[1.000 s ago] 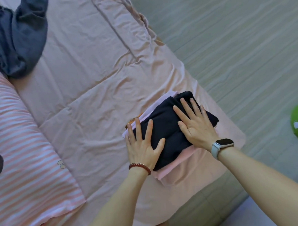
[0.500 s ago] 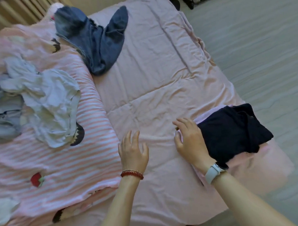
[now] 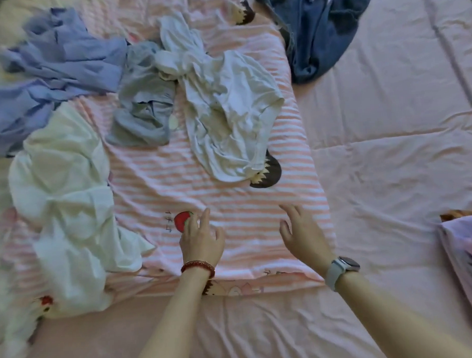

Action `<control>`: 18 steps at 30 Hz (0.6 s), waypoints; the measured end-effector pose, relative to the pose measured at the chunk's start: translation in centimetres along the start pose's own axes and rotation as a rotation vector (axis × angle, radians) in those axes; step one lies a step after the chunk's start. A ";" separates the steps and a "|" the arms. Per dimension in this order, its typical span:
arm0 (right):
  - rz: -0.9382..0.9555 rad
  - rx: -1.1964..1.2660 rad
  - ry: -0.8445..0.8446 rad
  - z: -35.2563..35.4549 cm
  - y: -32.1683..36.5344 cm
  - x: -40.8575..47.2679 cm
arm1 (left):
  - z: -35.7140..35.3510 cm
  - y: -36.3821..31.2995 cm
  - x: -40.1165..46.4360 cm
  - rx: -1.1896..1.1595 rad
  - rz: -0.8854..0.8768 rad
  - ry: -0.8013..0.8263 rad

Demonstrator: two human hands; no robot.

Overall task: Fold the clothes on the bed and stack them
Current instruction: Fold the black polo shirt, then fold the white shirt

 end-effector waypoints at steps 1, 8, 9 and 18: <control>0.001 -0.014 -0.018 -1.1 1.1 1.7 | -0.6 1.6 1.3 0.027 -0.006 0.042; -0.261 0.143 -0.161 -4.9 2.0 11.9 | -7.0 8.4 5.6 0.196 0.022 0.423; -0.361 0.200 -0.119 -5.6 1.0 12.9 | -7.5 8.7 5.5 0.196 0.013 0.451; -0.497 0.139 -0.095 -6.6 2.1 16.6 | -6.4 9.1 4.8 -0.055 0.003 0.410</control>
Point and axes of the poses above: each hand's wrist, its own x-axis towards the middle knuckle, its own z-axis out of the back of the hand, y = z × x, the point moved 8 cm from there along x, towards the middle knuckle, and after that the axes turned 3 degrees about -z, right-handed, at the moved point
